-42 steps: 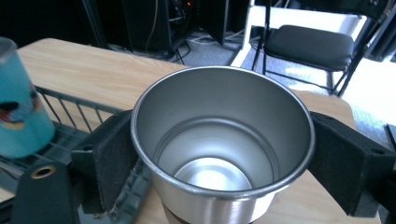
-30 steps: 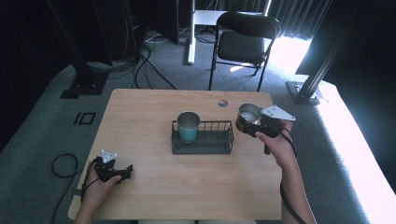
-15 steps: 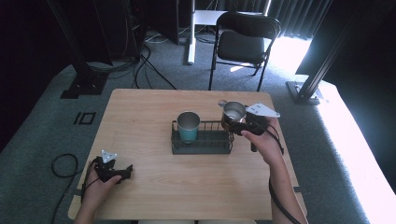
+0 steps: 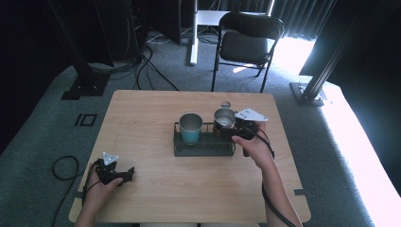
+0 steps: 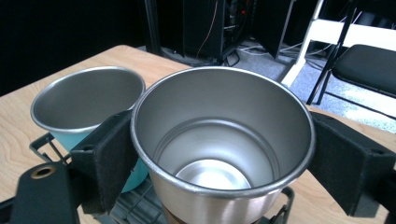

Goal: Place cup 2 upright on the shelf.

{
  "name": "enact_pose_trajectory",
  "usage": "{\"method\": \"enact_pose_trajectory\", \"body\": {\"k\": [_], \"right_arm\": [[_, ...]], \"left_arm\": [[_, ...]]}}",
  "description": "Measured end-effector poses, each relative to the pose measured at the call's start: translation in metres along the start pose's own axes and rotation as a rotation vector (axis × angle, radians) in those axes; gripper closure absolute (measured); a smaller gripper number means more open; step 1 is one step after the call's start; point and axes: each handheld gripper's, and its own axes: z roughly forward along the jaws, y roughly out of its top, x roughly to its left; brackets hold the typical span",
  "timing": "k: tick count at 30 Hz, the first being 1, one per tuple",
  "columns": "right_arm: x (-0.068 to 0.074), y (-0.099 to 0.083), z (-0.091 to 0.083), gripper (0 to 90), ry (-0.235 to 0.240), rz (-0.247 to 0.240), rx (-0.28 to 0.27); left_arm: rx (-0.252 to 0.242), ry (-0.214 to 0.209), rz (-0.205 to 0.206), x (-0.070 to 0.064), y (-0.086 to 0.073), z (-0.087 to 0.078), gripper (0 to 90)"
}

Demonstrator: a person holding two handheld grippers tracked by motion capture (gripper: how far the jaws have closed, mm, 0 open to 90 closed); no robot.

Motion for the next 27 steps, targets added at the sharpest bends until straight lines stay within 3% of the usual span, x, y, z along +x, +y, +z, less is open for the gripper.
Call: {"method": "enact_pose_trajectory", "body": {"k": [11, 27], "right_arm": [[0.004, -0.016, 0.015, 13.4, 0.003, 0.006, 0.034], [0.013, -0.035, 0.037, 13.4, 0.009, -0.027, 0.101]], "left_arm": [[0.0, 0.0, 0.0, 0.0, 0.0, 0.0, 2.5], [0.0, -0.001, -0.001, 0.0, 0.0, 0.0, 2.5]]}}
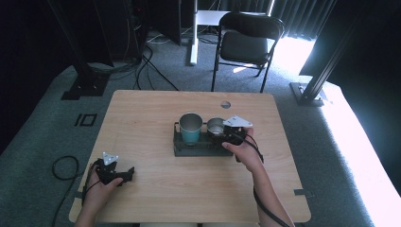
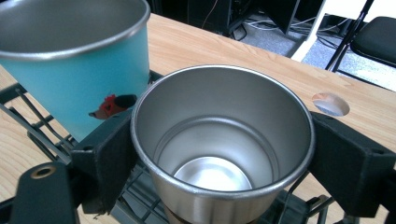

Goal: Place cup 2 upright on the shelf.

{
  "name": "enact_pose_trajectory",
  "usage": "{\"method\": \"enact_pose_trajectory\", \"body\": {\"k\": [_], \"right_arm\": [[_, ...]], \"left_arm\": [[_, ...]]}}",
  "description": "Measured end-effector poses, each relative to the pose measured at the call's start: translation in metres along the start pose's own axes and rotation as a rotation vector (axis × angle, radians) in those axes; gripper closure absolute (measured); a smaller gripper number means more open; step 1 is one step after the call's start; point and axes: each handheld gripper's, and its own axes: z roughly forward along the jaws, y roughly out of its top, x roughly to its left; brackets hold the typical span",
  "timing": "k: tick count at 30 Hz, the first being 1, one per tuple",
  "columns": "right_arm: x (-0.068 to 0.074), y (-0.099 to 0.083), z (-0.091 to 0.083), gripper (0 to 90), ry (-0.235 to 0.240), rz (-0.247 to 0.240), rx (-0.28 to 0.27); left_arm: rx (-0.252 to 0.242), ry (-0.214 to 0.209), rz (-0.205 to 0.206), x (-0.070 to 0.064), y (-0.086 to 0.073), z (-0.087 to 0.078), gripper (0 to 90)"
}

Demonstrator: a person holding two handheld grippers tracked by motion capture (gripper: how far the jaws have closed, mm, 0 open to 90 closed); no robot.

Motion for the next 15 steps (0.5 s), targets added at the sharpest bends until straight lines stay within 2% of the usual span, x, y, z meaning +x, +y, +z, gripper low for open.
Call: {"method": "enact_pose_trajectory", "body": {"k": [10, 15], "right_arm": [[0.0005, -0.0041, 0.0023, 13.3, 0.006, -0.006, 0.005], [-0.0012, -0.008, 0.0001, 12.1, 0.048, 0.0, 0.001]], "left_arm": [[0.0, 0.0, 0.0, 0.0, 0.0, 0.0, 2.5], [0.0, 0.0, 0.0, 0.0, 0.0, 0.0, 2.5]]}}
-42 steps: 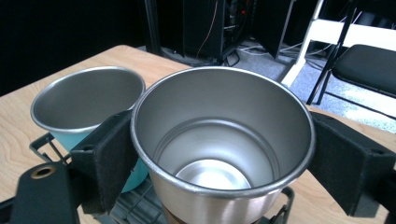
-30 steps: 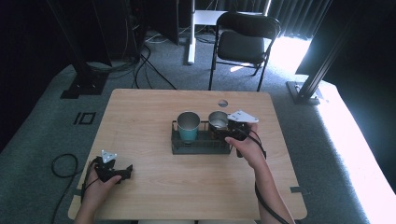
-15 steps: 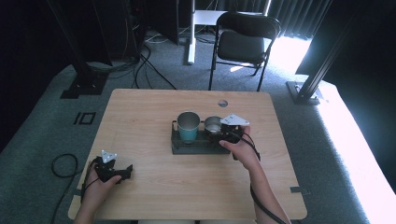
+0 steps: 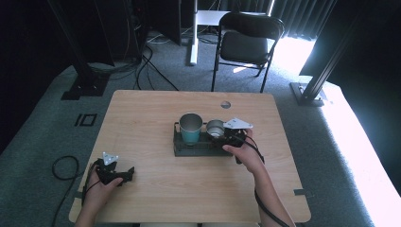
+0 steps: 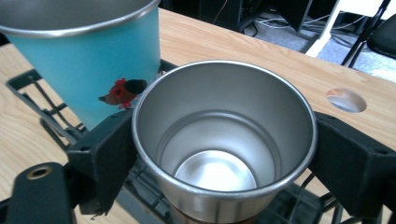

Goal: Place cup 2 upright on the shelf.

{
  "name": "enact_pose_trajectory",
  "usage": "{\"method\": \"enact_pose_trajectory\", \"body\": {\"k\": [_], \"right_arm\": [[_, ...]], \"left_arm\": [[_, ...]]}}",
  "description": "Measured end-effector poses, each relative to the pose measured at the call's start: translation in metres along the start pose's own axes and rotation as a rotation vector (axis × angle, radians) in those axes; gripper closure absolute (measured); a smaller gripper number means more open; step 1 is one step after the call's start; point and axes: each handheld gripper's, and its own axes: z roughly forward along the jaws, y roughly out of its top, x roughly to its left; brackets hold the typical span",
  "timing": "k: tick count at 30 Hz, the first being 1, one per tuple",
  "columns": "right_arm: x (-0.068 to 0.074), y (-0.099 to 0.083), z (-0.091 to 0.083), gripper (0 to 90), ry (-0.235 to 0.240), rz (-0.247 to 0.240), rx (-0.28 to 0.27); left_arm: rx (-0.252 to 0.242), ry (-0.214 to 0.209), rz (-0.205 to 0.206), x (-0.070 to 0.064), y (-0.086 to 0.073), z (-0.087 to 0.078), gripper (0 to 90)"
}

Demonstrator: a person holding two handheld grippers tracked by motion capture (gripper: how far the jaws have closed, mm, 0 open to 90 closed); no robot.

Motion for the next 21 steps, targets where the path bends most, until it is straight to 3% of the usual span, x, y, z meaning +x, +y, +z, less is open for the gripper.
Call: {"method": "enact_pose_trajectory", "body": {"k": [7, 21], "right_arm": [[-0.001, -0.001, -0.006, 11.6, 0.006, -0.012, 0.019], [-0.011, -0.011, -0.028, 11.6, 0.023, -0.004, -0.017]], "left_arm": [[0.0, 0.0, 0.0, 0.0, 0.0, 0.0, 2.5], [0.001, 0.0, 0.0, 0.0, 0.0, 0.0, 2.5]]}}
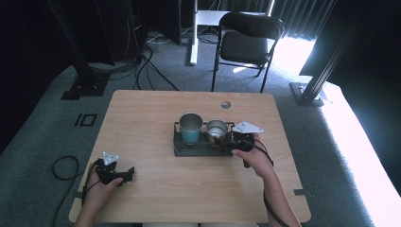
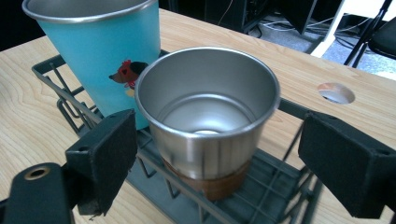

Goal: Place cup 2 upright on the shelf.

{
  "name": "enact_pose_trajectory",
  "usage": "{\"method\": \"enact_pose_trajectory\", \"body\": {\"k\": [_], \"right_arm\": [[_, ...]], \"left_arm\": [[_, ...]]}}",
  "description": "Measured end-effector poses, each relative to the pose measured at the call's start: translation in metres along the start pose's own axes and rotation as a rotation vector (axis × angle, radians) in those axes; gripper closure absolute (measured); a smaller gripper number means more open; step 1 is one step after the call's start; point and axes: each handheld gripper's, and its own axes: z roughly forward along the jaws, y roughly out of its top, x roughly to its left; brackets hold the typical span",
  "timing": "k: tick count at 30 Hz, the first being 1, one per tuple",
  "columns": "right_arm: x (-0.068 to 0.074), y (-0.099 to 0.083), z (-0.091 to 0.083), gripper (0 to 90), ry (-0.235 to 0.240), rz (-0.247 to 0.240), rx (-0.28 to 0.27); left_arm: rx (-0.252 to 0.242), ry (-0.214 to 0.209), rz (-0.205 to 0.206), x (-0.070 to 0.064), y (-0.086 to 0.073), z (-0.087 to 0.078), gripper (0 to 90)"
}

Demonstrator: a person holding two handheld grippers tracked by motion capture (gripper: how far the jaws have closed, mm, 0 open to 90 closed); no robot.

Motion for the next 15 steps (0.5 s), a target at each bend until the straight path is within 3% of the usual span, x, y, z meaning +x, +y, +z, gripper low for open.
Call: {"method": "enact_pose_trajectory", "body": {"k": [15], "right_arm": [[-0.014, -0.012, -0.031, 11.6, -0.037, 0.022, -0.022]], "left_arm": [[0.0, 0.0, 0.0, 0.0, 0.0, 0.0, 2.5]]}}
